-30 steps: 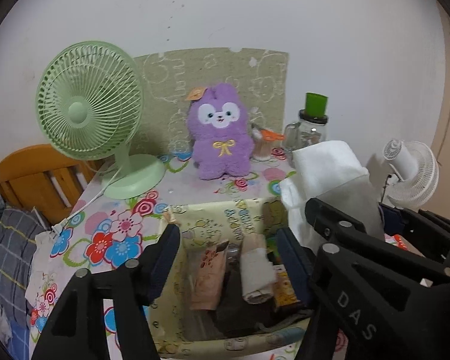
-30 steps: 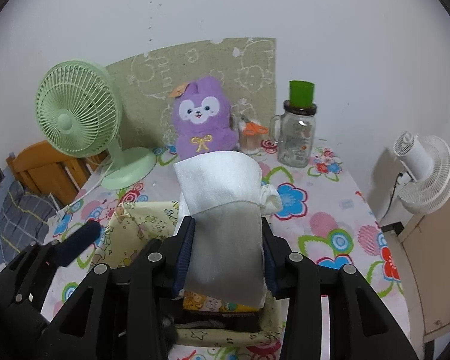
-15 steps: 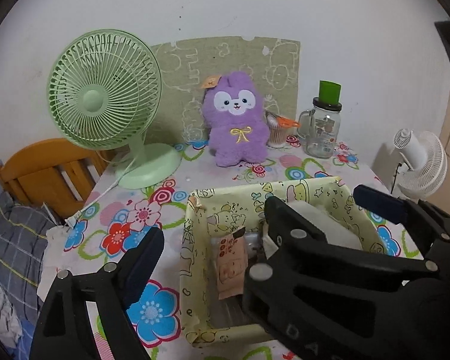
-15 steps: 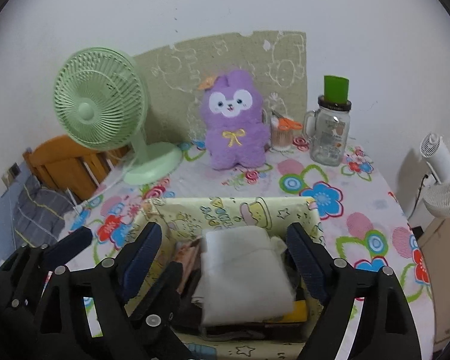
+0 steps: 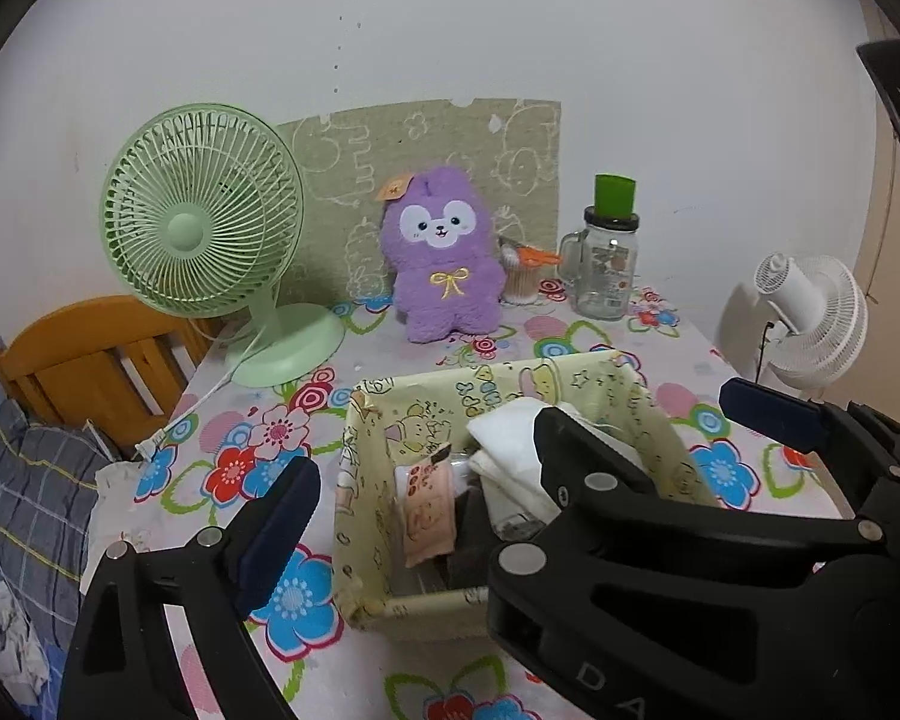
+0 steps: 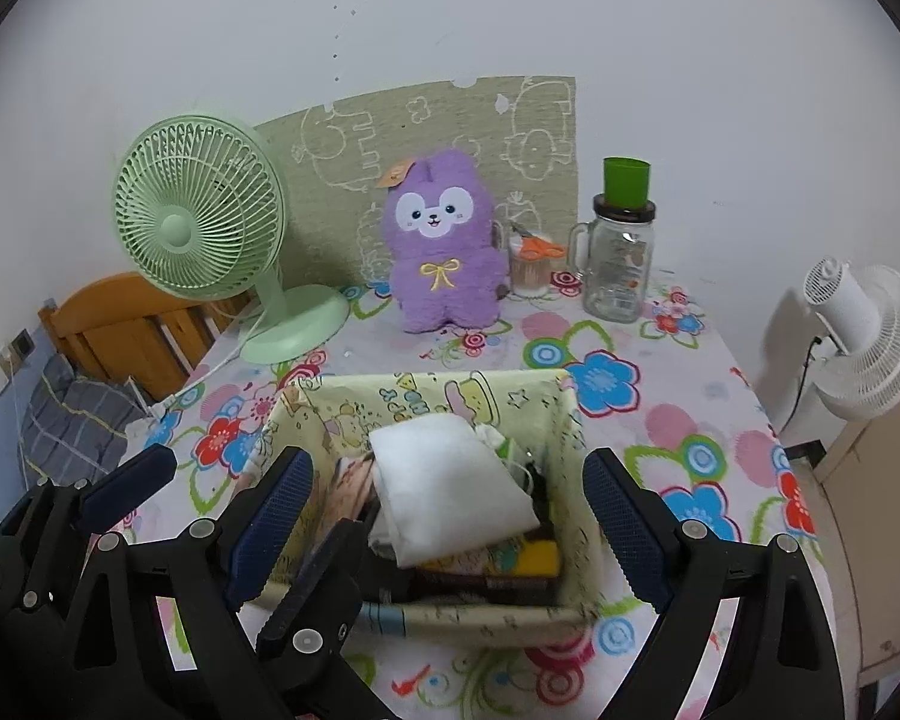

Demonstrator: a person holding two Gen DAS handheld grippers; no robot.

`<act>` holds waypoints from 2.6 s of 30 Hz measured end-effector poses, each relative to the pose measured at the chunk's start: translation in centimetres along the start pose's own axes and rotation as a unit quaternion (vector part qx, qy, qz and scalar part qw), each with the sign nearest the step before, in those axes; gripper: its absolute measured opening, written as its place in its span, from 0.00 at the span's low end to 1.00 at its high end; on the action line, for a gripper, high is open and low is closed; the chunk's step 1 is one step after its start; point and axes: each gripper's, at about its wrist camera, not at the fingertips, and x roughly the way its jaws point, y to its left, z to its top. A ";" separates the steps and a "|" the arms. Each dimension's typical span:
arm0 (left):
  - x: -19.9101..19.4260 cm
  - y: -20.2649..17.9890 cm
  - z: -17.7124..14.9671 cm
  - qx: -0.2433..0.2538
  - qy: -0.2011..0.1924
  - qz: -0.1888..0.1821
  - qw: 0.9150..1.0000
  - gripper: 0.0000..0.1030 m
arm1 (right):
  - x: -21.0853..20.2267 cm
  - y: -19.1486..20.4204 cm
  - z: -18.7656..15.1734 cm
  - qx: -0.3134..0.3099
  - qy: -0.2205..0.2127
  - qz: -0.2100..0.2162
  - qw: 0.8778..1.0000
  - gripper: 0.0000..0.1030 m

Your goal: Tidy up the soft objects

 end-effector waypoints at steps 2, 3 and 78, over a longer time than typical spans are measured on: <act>-0.6 -0.3 -0.2 0.001 -0.004 -0.001 1.000 0.91 | -0.7 -0.1 -0.2 -0.001 0.000 -0.004 1.000 0.91; -1.1 -0.4 -0.3 0.000 -0.005 -0.003 1.000 0.91 | -1.1 -0.1 -0.3 -0.001 0.000 -0.005 1.000 0.91; -21.7 -1.7 -8.6 -0.004 -0.092 0.031 0.995 1.00 | -23.8 -3.1 -10.0 -0.002 -0.110 -0.076 0.991 0.90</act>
